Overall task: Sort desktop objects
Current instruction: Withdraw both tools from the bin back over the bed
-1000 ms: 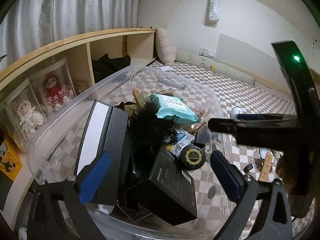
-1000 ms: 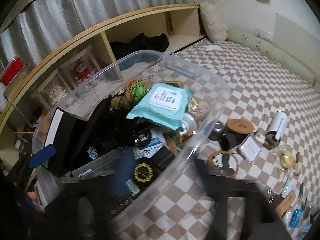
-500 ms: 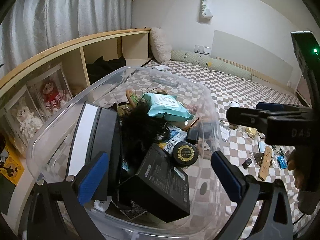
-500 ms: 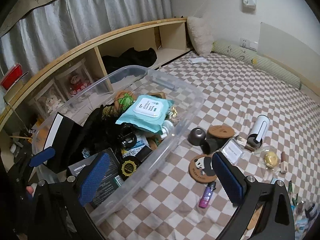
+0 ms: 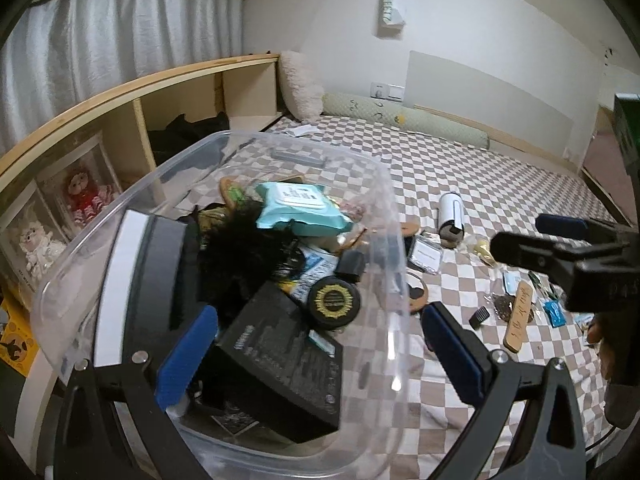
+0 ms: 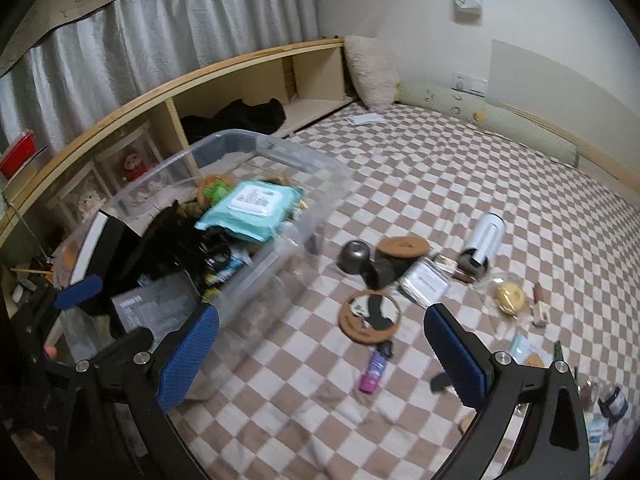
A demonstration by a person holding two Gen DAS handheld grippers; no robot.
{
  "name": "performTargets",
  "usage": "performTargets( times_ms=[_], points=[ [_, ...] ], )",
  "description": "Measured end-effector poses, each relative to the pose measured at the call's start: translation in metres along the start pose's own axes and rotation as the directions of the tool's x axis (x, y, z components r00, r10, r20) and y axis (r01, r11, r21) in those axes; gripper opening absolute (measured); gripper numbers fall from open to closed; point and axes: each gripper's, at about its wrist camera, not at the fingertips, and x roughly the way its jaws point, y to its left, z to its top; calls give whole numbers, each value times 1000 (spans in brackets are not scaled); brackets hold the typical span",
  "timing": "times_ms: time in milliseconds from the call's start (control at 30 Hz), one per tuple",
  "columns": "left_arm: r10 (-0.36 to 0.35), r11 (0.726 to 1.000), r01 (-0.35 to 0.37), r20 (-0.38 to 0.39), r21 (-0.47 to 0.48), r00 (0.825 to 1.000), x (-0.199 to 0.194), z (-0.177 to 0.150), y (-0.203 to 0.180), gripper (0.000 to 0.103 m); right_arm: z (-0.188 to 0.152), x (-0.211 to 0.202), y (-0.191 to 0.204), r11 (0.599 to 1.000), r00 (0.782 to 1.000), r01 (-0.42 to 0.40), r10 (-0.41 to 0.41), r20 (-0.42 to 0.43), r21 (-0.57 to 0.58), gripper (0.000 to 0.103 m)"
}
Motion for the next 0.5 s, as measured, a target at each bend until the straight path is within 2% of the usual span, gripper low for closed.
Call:
performTargets(
  times_ms=[500],
  points=[
    [-110, 990, 111, -15, 92, 994, 7, -9, -65, 103, -72, -24, -86, 986, 992, 122, -117, -49, 113, 102]
  ],
)
